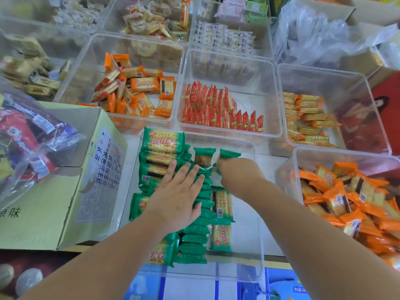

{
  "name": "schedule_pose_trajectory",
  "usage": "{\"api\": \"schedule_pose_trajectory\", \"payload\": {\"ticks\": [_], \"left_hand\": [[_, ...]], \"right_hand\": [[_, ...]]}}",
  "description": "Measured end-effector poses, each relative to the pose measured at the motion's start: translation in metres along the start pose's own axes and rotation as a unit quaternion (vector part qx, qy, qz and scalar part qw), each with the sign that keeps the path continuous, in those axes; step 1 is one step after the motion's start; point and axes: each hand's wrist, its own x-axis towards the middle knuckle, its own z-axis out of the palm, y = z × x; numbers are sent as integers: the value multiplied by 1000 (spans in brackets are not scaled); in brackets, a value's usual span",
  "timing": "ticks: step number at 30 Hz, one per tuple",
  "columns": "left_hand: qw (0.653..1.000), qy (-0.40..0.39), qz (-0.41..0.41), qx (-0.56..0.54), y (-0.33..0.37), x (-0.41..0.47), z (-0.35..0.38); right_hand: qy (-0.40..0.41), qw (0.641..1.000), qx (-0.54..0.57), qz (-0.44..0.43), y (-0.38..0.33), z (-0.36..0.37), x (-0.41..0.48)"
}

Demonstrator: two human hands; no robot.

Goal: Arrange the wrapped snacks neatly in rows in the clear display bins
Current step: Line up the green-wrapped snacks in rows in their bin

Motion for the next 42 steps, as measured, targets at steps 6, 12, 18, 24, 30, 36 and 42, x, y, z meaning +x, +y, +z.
{"api": "schedule_pose_trajectory", "payload": {"ticks": [6,12,18,24,30,36,42], "left_hand": [[1000,0,5,-5,0,0,0],[1000,13,9,-3,-1,0,0],[1000,11,8,5,-1,0,2],[1000,-1,2,2,0,1,3],[1000,-9,0,4,-1,1,3],[1000,-19,-11,-2,1,4,-1],[1000,0,-14,-11,9,16,-28]], "right_hand": [[78,981,177,5,13,-33,-11],[62,982,178,-30,-13,-21,12],[77,952,291,59,-21,10,31],[70,957,278,53,-26,17,29],[308,935,162,71,-7,16,10],[143,986,-63,60,19,7,11],[130,986,-93,54,19,12,13]]}}
